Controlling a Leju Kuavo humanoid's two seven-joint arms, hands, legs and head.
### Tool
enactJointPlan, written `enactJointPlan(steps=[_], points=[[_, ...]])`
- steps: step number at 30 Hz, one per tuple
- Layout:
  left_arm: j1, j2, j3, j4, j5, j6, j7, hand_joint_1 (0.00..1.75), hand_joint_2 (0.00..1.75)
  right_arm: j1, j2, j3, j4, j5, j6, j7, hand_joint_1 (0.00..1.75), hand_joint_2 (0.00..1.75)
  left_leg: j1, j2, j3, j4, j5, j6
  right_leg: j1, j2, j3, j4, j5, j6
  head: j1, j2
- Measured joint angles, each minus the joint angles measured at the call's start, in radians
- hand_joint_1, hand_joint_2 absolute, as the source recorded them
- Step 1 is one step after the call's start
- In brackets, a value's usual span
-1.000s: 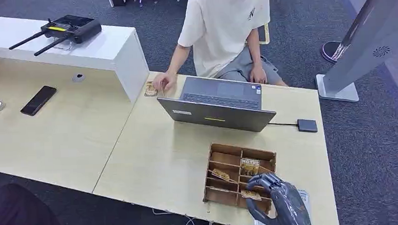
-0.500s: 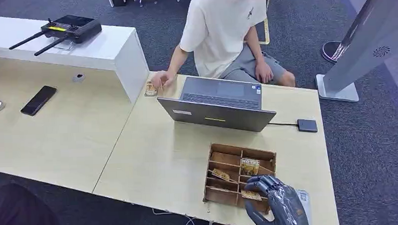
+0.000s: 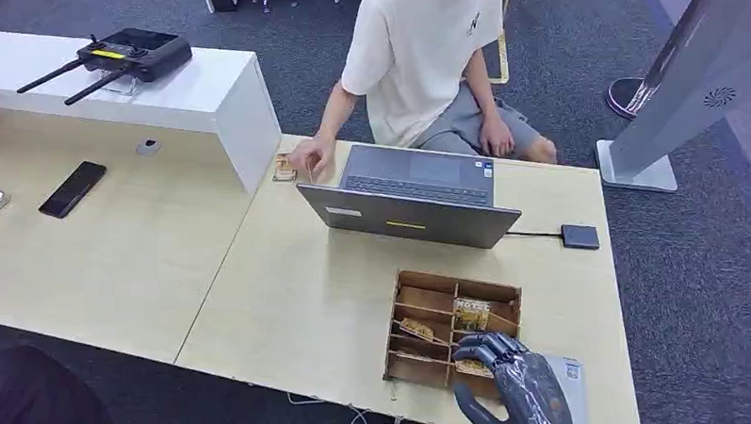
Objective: Pass the card to the sensor for recognition and then transmit it.
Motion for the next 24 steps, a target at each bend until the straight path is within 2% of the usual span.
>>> enactJointPlan(steps=[4, 10, 13, 18, 24], points=[[0.0, 0.0, 0.0, 0.0, -0.004, -0.003, 0.0, 0.0, 0.0, -0.007, 0.0, 0.004, 0.014, 0.02, -0.008, -0.002, 0.75, 1.75, 0.0, 0.0, 0.0, 0.0, 0.0, 0.0, 0.0, 0.0, 0.0, 0.0, 0.0, 0.0, 0.0, 0.0], [0.0, 0.001, 0.0, 0.0, -0.007, -0.003, 0.0, 0.0, 0.0, -0.047, 0.0, 0.006, 0.083, 0.02, -0.037, -0.038, 0.79, 1.75, 0.0, 0.0, 0.0, 0.0, 0.0, 0.0, 0.0, 0.0, 0.0, 0.0, 0.0, 0.0, 0.0, 0.0], [-0.001, 0.001, 0.0, 0.0, -0.009, -0.003, 0.0, 0.0, 0.0, -0.054, 0.0, 0.005, 0.109, 0.038, -0.051, -0.038, 0.79, 1.75, 0.0, 0.0, 0.0, 0.0, 0.0, 0.0, 0.0, 0.0, 0.0, 0.0, 0.0, 0.0, 0.0, 0.0], [-0.001, 0.001, 0.0, 0.0, -0.013, -0.003, 0.0, 0.0, 0.0, -0.058, 0.0, 0.0, 0.138, 0.068, -0.067, -0.027, 0.93, 1.75, 0.0, 0.0, 0.0, 0.0, 0.0, 0.0, 0.0, 0.0, 0.0, 0.0, 0.0, 0.0, 0.0, 0.0], [-0.001, 0.0, 0.0, 0.0, -0.015, 0.0, 0.0, 0.0, 0.0, -0.06, 0.002, -0.002, 0.166, 0.082, -0.071, -0.024, 0.89, 1.75, 0.0, 0.0, 0.0, 0.0, 0.0, 0.0, 0.0, 0.0, 0.0, 0.0, 0.0, 0.0, 0.0, 0.0]])
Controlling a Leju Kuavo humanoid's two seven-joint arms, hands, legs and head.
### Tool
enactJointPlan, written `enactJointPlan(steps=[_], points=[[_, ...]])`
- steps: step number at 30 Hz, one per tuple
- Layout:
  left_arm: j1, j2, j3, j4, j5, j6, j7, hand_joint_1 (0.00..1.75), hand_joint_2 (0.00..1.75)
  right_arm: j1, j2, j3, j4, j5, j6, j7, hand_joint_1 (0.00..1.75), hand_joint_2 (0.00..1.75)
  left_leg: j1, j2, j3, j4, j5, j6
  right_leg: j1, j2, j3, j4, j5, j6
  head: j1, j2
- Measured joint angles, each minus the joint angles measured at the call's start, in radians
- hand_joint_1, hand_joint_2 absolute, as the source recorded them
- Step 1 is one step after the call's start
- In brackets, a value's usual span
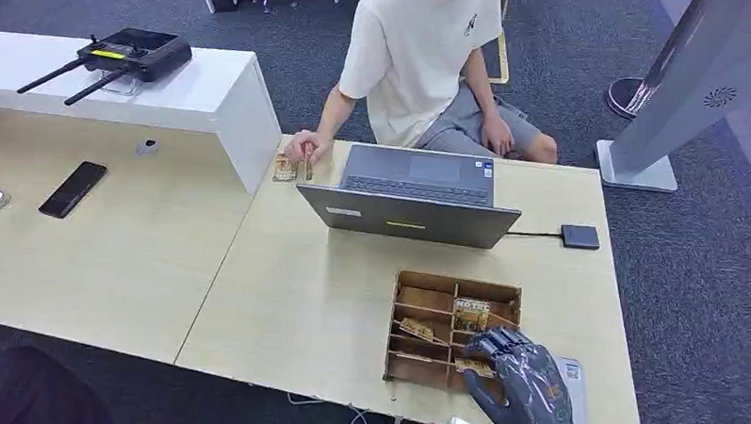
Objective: Pass the card to the sensor for recognition and then transmit it.
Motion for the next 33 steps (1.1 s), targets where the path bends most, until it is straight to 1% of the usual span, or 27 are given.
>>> enactJointPlan(steps=[2, 5, 8, 9, 11, 13, 15, 19, 21, 27, 30, 31, 33], points=[[0.0, 0.0, 0.0, 0.0, 0.0, 0.001, 0.0, 0.0, 0.0, 0.0, 0.0, 0.0, 0.006, 0.002, 0.0, 0.0, 0.91, 1.75, 0.0, 0.0, 0.0, 0.0, 0.0, 0.0, 0.0, 0.0, 0.0, 0.0, 0.0, 0.0, 0.0, 0.0], [0.0, 0.0, 0.0, 0.0, -0.003, 0.001, 0.0, 0.0, 0.0, 0.0, 0.0, -0.002, 0.01, 0.006, -0.002, 0.0, 0.86, 1.75, 0.0, 0.0, 0.0, 0.0, 0.0, 0.0, 0.0, 0.0, 0.0, 0.0, 0.0, 0.0, 0.0, 0.0], [0.0, 0.0, 0.0, 0.0, -0.003, 0.002, 0.0, 0.0, 0.0, 0.0, 0.0, -0.004, 0.011, 0.008, -0.003, 0.0, 0.87, 1.75, 0.0, 0.0, 0.0, 0.0, 0.0, 0.0, 0.0, 0.0, 0.0, 0.0, 0.0, 0.0, 0.0, 0.0], [0.0, 0.0, 0.0, 0.0, -0.004, 0.003, 0.0, 0.0, 0.0, 0.0, 0.0, -0.007, 0.011, 0.009, -0.004, 0.0, 0.86, 1.75, 0.0, 0.0, 0.0, 0.0, 0.0, 0.0, 0.0, 0.0, 0.0, 0.0, 0.0, 0.0, 0.0, 0.0], [0.0, 0.0, 0.0, 0.0, -0.006, 0.004, -0.001, 0.0, 0.0, 0.0, 0.0, -0.013, 0.01, 0.011, -0.007, 0.003, 0.89, 1.75, 0.0, 0.0, 0.0, 0.0, 0.0, 0.0, 0.0, 0.0, 0.0, 0.0, 0.0, 0.0, 0.0, 0.0], [0.0, 0.0, 0.0, 0.0, -0.006, 0.004, -0.003, 0.0, 0.0, 0.0, 0.0, -0.021, 0.007, 0.013, -0.011, 0.003, 0.86, 1.75, 0.0, 0.0, 0.0, 0.0, 0.0, 0.0, 0.0, 0.0, 0.0, 0.0, 0.0, 0.0, 0.0, 0.0], [0.0, 0.0, 0.0, 0.0, -0.006, 0.005, -0.004, 0.0, 0.0, 0.0, 0.003, -0.027, 0.002, 0.014, -0.017, 0.009, 0.87, 1.75, 0.0, 0.0, 0.0, 0.0, 0.0, 0.0, 0.0, 0.0, 0.0, 0.0, 0.0, 0.0, 0.0, 0.0], [0.0, -0.001, 0.0, 0.0, -0.009, 0.007, -0.008, 0.0, 0.0, -0.001, 0.008, -0.042, -0.013, 0.016, -0.02, 0.011, 0.86, 1.75, 0.0, 0.0, 0.0, 0.0, 0.0, 0.0, 0.0, 0.0, 0.0, 0.0, 0.0, 0.0, 0.0, 0.0], [0.0, -0.002, 0.0, 0.0, -0.008, 0.007, -0.008, 0.0, 0.0, -0.002, 0.01, -0.046, -0.017, 0.018, -0.019, 0.01, 0.84, 1.75, 0.0, 0.0, 0.0, 0.0, 0.0, 0.0, 0.0, 0.0, 0.0, 0.0, 0.0, 0.0, 0.0, 0.0], [0.001, -0.002, 0.0, 0.0, -0.007, 0.006, -0.008, 0.0, 0.0, 0.004, 0.01, -0.047, -0.026, 0.018, 0.0, 0.01, 0.87, 1.75, 0.0, 0.0, 0.0, 0.0, 0.0, 0.0, 0.0, 0.0, 0.0, 0.0, 0.0, 0.0, 0.0, 0.0], [0.001, -0.002, 0.0, 0.0, -0.006, 0.005, -0.008, 0.0, 0.0, 0.008, 0.01, -0.047, -0.029, 0.015, 0.004, 0.01, 0.86, 1.75, 0.0, 0.0, 0.0, 0.0, 0.0, 0.0, 0.0, 0.0, 0.0, 0.0, 0.0, 0.0, 0.0, 0.0], [0.001, -0.002, 0.0, 0.0, -0.006, 0.005, -0.008, 0.0, 0.0, 0.009, 0.01, -0.047, -0.031, 0.011, 0.01, 0.01, 0.89, 1.75, 0.0, 0.0, 0.0, 0.0, 0.0, 0.0, 0.0, 0.0, 0.0, 0.0, 0.0, 0.0, 0.0, 0.0], [0.0, -0.002, 0.0, 0.0, -0.005, 0.004, -0.005, 0.0, 0.0, 0.013, 0.009, -0.047, -0.035, 0.002, 0.023, 0.01, 0.86, 1.75, 0.0, 0.0, 0.0, 0.0, 0.0, 0.0, 0.0, 0.0, 0.0, 0.0, 0.0, 0.0, 0.0, 0.0]])
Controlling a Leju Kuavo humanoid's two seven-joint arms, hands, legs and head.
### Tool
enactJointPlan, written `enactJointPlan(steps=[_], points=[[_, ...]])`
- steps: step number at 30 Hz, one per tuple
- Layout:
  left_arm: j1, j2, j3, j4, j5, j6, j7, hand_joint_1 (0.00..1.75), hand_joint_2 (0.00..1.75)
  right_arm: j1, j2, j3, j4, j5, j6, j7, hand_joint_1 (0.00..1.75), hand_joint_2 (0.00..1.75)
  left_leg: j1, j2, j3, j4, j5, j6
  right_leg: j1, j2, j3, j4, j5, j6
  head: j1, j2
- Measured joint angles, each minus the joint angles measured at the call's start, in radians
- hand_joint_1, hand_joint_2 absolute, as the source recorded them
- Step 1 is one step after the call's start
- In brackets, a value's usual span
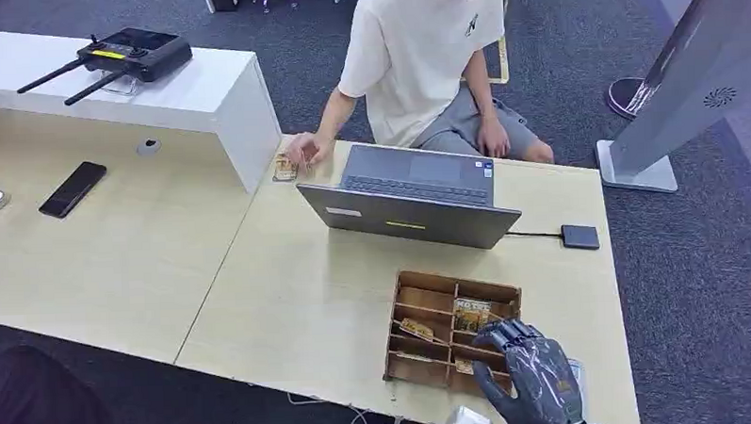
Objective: Pass the card to the sensor for recognition and then transmit it.
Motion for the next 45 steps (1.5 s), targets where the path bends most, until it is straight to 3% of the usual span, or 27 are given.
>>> enactJointPlan(steps=[30, 45], points=[[0.0, 0.002, 0.0, 0.0, -0.003, -0.006, 0.003, 0.0, 0.0, 0.013, -0.024, 0.03, -0.013, -0.034, 0.024, -0.014, 0.86, 1.75, 0.0, 0.0, 0.0, 0.0, 0.0, 0.0, 0.0, 0.0, 0.0, 0.0, 0.0, 0.0, 0.0, 0.0], [0.0, 0.003, 0.0, 0.0, -0.011, -0.01, 0.003, 0.0, 0.0, -0.009, -0.019, 0.04, 0.036, -0.001, 0.001, -0.017, 0.73, 1.75, 0.0, 0.0, 0.0, 0.0, 0.0, 0.0, 0.0, 0.0, 0.0, 0.0, 0.0, 0.0, 0.0, 0.0]])
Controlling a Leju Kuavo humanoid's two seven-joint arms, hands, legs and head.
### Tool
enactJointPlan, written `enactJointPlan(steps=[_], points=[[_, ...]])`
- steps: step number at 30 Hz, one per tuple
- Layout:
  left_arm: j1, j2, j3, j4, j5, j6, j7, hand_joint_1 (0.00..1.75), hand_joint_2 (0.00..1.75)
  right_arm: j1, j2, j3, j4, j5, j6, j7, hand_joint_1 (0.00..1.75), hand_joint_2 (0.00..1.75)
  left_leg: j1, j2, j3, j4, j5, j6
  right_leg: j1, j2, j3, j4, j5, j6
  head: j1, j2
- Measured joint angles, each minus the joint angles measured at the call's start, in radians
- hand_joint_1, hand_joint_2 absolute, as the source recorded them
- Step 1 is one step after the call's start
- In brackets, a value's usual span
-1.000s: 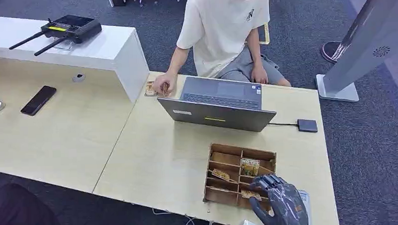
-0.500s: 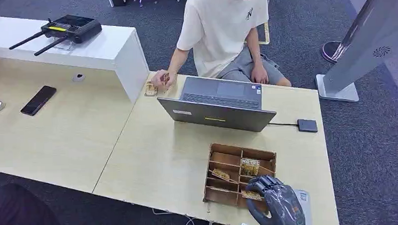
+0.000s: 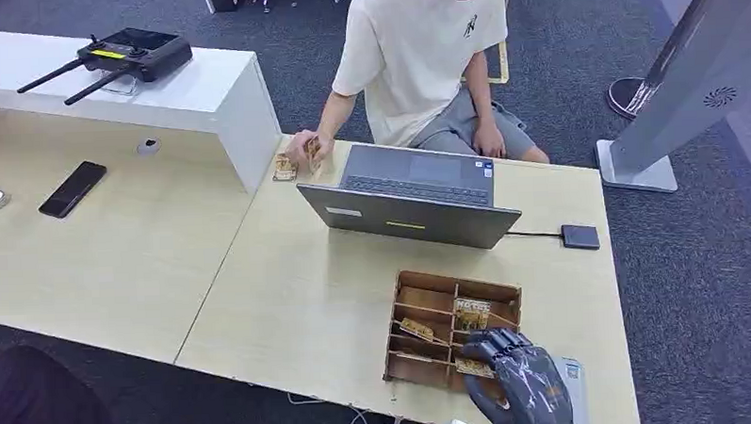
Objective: Pass the card to the sensor for recognition and then transmit it.
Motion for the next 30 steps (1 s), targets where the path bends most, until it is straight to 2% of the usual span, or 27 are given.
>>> enactJointPlan(steps=[10, 30], points=[[0.0, 0.003, 0.0, 0.0, -0.007, -0.003, 0.0, 0.0, 0.0, -0.001, -0.005, 0.001, 0.003, 0.04, -0.003, 0.007, 0.75, 1.75, 0.0, 0.0, 0.0, 0.0, 0.0, 0.0, 0.0, 0.0, 0.0, 0.0, 0.0, 0.0, 0.0, 0.0], [0.0, 0.006, 0.0, 0.0, -0.015, -0.007, 0.0, 0.0, 0.0, 0.002, -0.032, 0.009, -0.006, 0.035, 0.012, 0.014, 0.77, 1.75, 0.0, 0.0, 0.0, 0.0, 0.0, 0.0, 0.0, 0.0, 0.0, 0.0, 0.0, 0.0, 0.0, 0.0]])
